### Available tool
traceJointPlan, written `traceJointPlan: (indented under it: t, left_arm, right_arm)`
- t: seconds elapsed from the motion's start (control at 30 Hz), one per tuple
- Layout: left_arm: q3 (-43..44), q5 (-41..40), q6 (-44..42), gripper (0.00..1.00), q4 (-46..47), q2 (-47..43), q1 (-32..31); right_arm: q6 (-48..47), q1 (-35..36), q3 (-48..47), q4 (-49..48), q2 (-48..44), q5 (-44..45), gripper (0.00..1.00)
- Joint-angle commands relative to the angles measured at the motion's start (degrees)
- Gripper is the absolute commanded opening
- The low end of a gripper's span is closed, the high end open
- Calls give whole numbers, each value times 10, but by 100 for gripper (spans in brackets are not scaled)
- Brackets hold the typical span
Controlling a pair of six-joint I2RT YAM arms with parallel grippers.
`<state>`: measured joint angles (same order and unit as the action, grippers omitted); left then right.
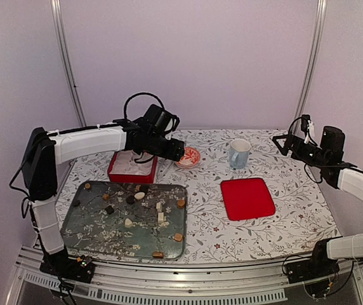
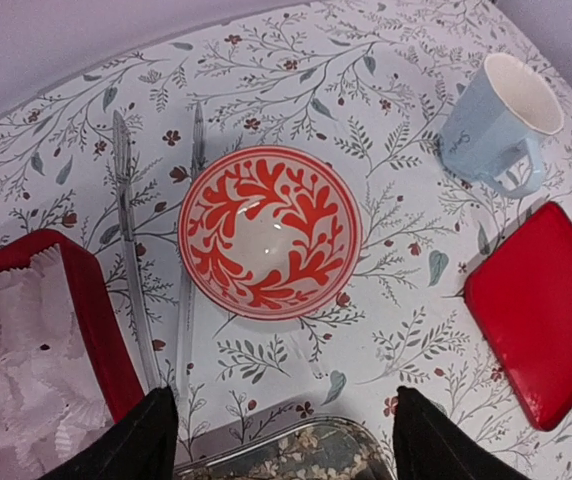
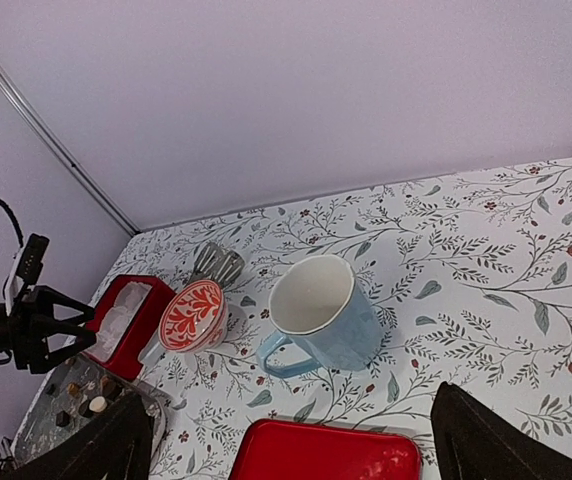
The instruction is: Pack the chocolate
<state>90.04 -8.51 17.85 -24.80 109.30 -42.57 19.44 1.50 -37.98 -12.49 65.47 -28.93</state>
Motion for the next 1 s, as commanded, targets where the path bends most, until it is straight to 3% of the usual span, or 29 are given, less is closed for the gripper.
traceJointPlan:
  t: [0.0,0.43,0.97]
  left_arm:
    - [38,-31,30,71,-51,60,-16]
    - [36,-67,18,49,-57,116,-1]
    - [49,-36,-39,35,-12,164,47]
  right_arm:
    - [-4,2,7,-8,-11,-8,99]
    - [-6,3,13,-5,-13,-6,99]
    - [-2,2,15,-6,-4,-15,99]
